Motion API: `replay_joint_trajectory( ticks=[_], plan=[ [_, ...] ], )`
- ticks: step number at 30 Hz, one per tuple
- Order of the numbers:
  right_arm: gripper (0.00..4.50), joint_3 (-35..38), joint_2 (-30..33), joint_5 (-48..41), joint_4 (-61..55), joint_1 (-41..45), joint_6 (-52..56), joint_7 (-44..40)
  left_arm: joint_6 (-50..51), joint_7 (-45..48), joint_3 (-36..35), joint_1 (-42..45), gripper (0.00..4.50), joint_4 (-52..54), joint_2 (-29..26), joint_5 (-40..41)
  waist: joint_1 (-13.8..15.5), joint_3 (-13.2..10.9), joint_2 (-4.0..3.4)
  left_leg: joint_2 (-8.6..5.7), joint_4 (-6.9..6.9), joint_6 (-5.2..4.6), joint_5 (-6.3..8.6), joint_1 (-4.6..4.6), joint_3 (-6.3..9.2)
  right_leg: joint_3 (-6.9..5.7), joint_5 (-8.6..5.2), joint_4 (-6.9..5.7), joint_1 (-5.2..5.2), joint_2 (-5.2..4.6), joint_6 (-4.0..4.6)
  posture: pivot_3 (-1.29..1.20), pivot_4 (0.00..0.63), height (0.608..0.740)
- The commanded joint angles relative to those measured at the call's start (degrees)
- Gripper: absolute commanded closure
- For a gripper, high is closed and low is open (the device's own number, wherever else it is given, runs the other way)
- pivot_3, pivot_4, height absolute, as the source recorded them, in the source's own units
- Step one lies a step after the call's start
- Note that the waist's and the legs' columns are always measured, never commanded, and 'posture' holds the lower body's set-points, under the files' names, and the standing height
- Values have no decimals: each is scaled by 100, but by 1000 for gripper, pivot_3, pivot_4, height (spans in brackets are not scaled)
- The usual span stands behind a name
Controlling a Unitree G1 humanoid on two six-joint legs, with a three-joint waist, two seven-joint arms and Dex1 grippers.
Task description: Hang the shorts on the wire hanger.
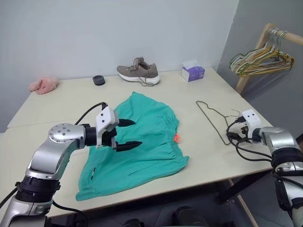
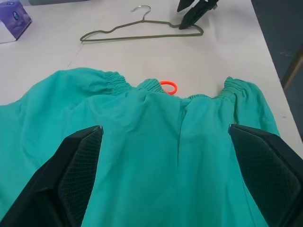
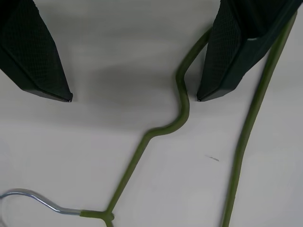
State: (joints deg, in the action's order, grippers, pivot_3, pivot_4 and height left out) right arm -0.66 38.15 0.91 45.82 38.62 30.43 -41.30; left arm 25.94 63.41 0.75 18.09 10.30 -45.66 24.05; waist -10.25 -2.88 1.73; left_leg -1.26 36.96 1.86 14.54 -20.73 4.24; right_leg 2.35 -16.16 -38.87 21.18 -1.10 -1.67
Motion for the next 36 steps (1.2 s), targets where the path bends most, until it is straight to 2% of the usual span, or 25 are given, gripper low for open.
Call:
replay_joint_trajectory(
  ticks=[1, 11, 12, 17, 20, 24, 26, 32, 36],
  plan=[
    [609, -290, -186, 76, -34, -294, 322, -205, -37, -7, -30, 154, 0, 18, 28, 8, -6, 13, 9, 1, -1, 0, 0, 0, 1, -1, 0, 0, 0, 0, 1, -175, 0, 740],
    [4295, -368, -236, 83, -301, -474, 784, -397, 11, -87, -49, 137, 0, 31, 123, 30, 14, 109, 54, 3, -2, 4, 4, 4, 9, -11, -2, 13, -11, 1, 3, -175, 0, 740],
    [4477, -364, -214, 84, -325, -469, 787, -418, 36, -99, -58, 131, 0, 32, 131, 44, 25, 114, 56, 1, -1, 4, 5, 4, 9, -11, -2, 14, -12, 1, 3, -176, 0, 740],
    [4477, -336, -55, 132, -619, -351, 349, -402, 205, -217, -140, 170, 0, -40, 196, 113, 54, 113, 51, 1, 0, 4, 6, 4, 7, -9, -2, 15, -12, 1, 3, -177, 0, 740],
    [4477, -512, 199, 418, -1021, -317, -578, -282, -6, -456, -172, 266, 0, -346, 253, -143, 50, 95, 24, -1, 0, 4, 6, 2, 2, -4, -2, 15, -8, 1, 2, -182, 0, 740],
    [4477, -874, 598, 884, -1785, -413, -1909, -303, -200, -805, -323, 529, 0, -874, 362, -307, 49, 41, -60, -15, 0, 4, 5, -12, -9, 7, -2, 11, 11, 1, -6, -188, 0, 740],
    [4477, -1097, 787, 1152, -2194, -476, -2657, -338, -165, -940, -429, 701, 0, -1149, 409, -295, 43, 39, -64, -14, -1, 4, 6, -13, -9, 8, -5, 8, 14, 0, -11, -194, 0, 740],
    [4477, -1897, 1304, 2461, -2588, -238, -5199, 64, 850, -754, -771, 1166, 0, -1663, 362, 363, -63, 35, -68, -5, -2, 5, 6, -12, -7, 5, -6, 7, 17, 0, -11, -200, 0, 740],
    [4477, -2150, 1203, 2964, -2654, 115, -6372, 478, 1787, -196, -702, 1172, 0, -1733, 11, 772, -117, 29, -71, -8, -4, 6, 7, -12, -8, 6, -7, 8, 17, 1, -12, -204, 0, 740]
  ],
)
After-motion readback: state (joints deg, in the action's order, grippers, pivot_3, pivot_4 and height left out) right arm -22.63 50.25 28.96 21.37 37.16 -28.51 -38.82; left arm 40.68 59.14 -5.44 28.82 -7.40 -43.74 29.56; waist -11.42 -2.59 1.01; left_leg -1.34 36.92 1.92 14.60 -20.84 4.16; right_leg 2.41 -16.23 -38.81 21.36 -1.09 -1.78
